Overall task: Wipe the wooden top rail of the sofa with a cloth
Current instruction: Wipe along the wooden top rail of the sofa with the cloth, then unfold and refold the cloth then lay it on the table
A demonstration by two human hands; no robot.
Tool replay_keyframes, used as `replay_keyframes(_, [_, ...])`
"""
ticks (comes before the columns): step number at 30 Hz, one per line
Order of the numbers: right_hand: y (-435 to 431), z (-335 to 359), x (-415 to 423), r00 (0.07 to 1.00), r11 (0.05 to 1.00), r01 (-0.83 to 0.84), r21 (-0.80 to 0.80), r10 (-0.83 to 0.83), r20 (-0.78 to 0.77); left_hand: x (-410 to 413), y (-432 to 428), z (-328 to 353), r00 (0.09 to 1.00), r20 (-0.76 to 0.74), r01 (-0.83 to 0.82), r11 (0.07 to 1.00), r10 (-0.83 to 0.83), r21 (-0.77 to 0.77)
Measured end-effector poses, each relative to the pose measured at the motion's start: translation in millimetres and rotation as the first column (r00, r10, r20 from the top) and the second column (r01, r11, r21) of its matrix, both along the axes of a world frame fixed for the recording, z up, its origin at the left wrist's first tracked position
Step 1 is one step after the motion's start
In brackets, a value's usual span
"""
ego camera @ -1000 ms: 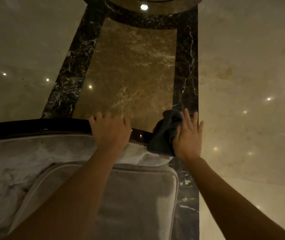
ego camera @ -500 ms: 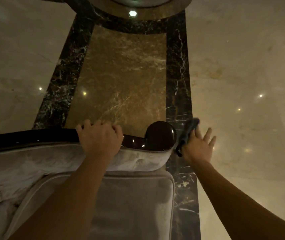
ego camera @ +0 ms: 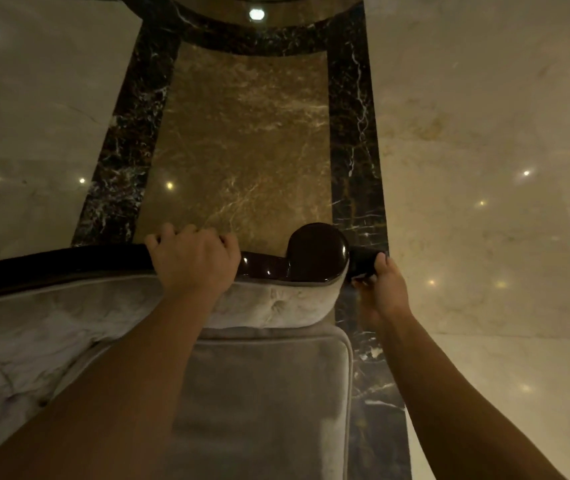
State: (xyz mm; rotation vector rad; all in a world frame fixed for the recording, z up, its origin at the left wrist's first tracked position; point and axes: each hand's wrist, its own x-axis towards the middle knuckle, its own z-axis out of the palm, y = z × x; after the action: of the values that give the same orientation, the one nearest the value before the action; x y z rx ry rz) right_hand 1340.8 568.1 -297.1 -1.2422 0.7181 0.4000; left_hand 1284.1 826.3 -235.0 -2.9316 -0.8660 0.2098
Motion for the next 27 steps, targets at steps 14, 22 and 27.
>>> replay_keyframes(14, [30.1,255.2,-2.9,0.668,0.666,-0.730,0.154,0.645,0.371,-18.0,-63.0,167.2,0.968,0.005,-0.001,0.023,0.250,-1.000])
replay_keyframes(22, [101.0,384.3,-100.3,0.388,0.228,-0.907,0.354,0.781,0.490,-186.1,-53.0,280.9,0.766,0.047,0.217,-0.188,0.642,-0.958])
replay_keyframes(27, [128.1,416.2,-232.7,0.011,-0.160,-0.932,0.325,0.885,0.465,-359.2,-76.2,310.8,0.676,0.098,0.243,-0.095,0.730,-0.965])
